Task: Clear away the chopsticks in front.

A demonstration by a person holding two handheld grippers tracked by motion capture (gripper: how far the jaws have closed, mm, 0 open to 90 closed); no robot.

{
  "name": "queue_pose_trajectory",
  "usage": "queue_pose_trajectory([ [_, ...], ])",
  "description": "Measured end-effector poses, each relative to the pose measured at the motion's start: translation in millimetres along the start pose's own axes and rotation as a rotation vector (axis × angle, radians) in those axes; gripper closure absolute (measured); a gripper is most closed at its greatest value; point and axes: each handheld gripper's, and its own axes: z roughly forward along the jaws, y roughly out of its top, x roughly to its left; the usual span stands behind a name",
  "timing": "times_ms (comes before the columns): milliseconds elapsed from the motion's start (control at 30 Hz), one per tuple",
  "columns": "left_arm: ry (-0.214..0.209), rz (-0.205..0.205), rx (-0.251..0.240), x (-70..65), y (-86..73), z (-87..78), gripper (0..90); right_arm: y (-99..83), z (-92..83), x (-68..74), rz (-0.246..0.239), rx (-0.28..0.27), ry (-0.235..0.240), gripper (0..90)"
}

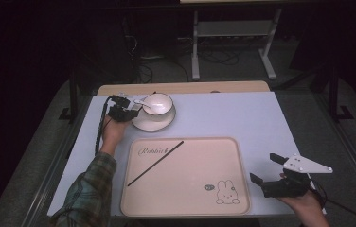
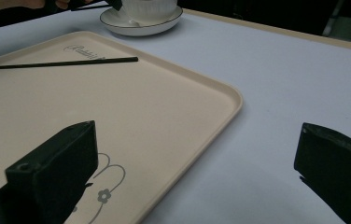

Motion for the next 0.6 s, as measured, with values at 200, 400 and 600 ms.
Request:
queue_pose_trajectory([
  [200,0.009,-0.014,-0.007,8.2,-1.0,-16.1,85.8,0.2,-0.8,-0.2,-0.002,-0.005,-0.003,0.0],
  [400,0.023,-0.017,-0.002,13.6,-8.0,-35.4,85.8,0.4,-1.2,0.0,-0.003,-0.008,-0.006,0.0],
  [600,0.016,-0.032,0.002,17.5,-24.5,-55.1,85.8,0.6,-1.4,0.4,-0.001,-0.009,-0.008,0.0],
])
